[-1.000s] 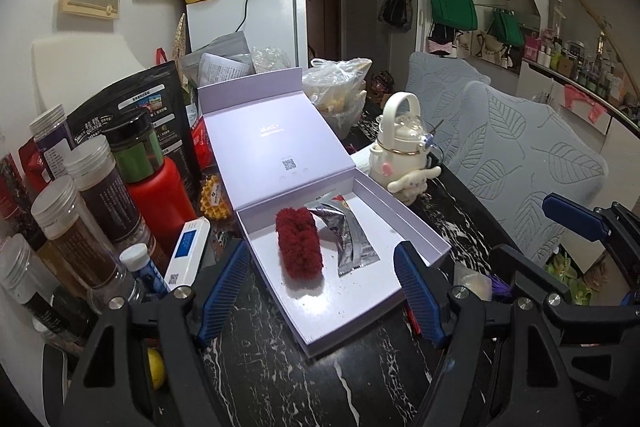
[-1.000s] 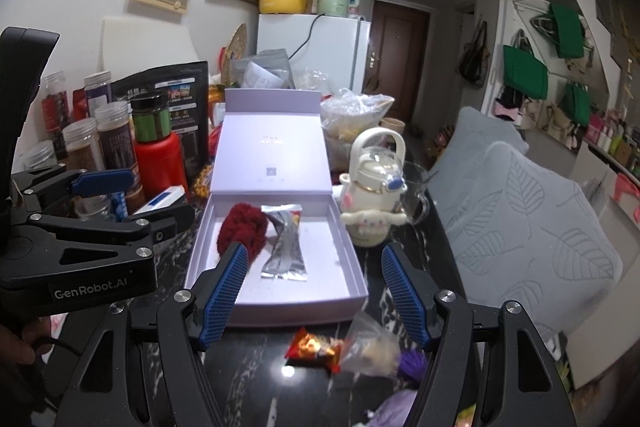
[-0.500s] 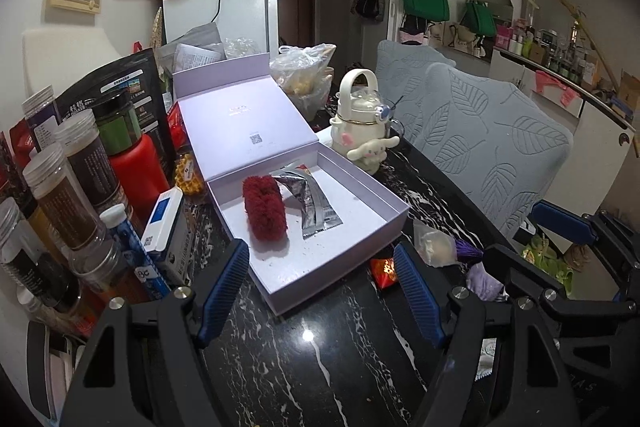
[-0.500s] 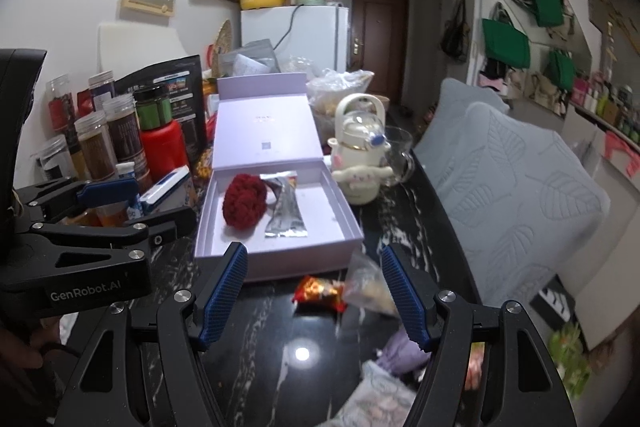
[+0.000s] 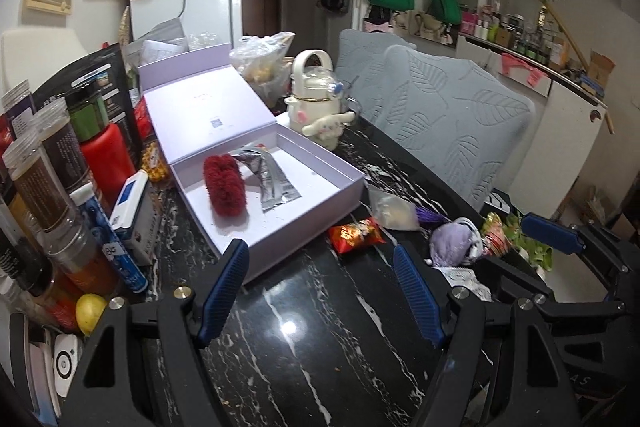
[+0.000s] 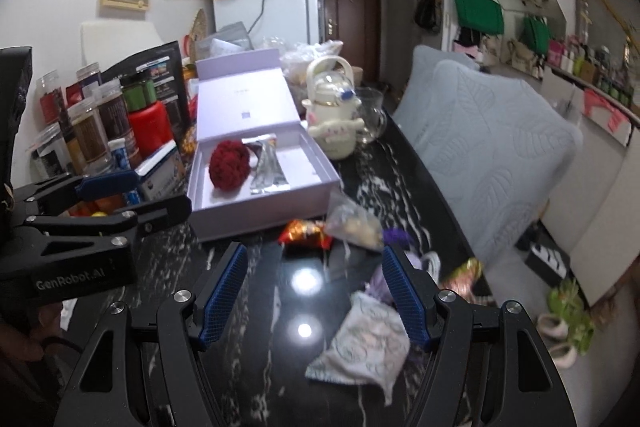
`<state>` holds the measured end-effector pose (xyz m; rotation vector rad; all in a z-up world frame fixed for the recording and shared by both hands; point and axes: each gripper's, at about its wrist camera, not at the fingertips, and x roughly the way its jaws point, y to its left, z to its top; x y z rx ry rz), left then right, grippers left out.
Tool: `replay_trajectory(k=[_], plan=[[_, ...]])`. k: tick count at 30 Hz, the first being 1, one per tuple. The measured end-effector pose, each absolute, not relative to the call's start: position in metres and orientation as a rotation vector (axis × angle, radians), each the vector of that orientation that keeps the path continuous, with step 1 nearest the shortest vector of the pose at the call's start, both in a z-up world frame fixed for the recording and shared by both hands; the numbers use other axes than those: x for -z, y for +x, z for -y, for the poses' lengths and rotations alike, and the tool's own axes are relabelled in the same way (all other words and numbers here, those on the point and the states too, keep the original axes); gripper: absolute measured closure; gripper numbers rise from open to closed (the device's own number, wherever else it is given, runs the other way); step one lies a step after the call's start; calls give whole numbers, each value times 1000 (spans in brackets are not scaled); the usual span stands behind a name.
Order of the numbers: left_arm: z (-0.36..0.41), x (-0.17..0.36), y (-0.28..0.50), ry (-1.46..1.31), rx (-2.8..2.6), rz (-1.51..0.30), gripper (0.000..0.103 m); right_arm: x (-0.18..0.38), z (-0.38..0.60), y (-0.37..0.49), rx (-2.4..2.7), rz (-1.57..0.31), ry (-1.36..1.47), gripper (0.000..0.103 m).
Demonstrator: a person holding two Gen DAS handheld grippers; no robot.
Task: Organize soft objects
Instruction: 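Withdraw both tools from the box toward the remaining items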
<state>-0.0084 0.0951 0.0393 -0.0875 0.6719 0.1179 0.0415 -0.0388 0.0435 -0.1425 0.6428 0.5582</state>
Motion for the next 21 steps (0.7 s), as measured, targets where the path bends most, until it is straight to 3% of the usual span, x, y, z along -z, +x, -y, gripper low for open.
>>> replay_trajectory(k=[21], plan=[[-28,9,5,-59,90,-799,28,-2,107,30,-387,-745,-73,30]])
